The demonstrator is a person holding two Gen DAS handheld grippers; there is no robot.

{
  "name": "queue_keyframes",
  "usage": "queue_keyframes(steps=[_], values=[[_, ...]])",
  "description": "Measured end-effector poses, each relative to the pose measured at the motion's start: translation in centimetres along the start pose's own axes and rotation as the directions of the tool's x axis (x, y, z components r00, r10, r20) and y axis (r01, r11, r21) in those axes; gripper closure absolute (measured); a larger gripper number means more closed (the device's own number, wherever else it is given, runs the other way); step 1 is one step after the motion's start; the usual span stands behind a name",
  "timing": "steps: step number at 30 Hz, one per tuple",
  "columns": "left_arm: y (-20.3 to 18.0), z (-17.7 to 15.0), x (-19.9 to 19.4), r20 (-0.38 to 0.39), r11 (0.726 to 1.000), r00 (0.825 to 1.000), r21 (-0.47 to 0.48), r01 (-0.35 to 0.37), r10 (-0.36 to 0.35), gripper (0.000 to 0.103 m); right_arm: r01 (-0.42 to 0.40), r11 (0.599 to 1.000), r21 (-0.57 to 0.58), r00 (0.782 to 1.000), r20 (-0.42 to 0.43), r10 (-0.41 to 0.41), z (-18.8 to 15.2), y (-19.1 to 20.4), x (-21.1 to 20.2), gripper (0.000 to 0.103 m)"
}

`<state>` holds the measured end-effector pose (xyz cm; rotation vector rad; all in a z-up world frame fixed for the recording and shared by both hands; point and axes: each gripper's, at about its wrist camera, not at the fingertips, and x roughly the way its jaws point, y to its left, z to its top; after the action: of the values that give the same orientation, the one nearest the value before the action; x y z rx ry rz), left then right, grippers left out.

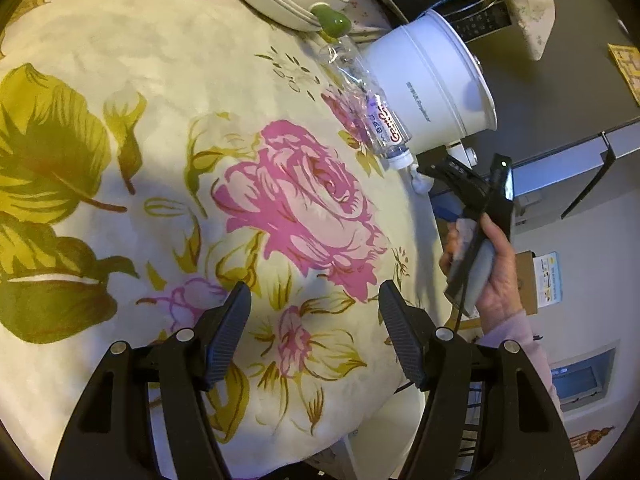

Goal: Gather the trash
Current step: 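Reach the right gripper to the crumpled white tissue and grasp it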

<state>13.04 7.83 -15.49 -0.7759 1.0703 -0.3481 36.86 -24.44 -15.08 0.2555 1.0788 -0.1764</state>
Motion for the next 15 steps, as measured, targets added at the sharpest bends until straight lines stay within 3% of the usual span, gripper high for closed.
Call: queue_keyframes(steps=[4, 8, 15], values=[[0.0, -0.1, 0.3, -0.006, 1.0, 1.0, 0.0, -0.002, 0.002, 0.038, 0.013, 0.999, -0.034, 1.0, -0.023, -0.014, 0.5, 0.3, 1.6, 0.039], [0.1, -0.2, 0.2, -0.006, 1.0, 1.0, -0.001, -0.001, 0.001, 0.038, 0.036, 0.996, -0.086, 0.999, -0.006, -0.037, 0.5, 0.8, 1.4, 0.073], [-0.1, -0.2, -0.2, 0.006, 1.0, 1.0, 0.006, -0.005, 0.005, 0.038, 0.06, 0.992, -0.108, 0.998, 0.012, -0.059, -1.4, 1.0, -1.0, 0.077]])
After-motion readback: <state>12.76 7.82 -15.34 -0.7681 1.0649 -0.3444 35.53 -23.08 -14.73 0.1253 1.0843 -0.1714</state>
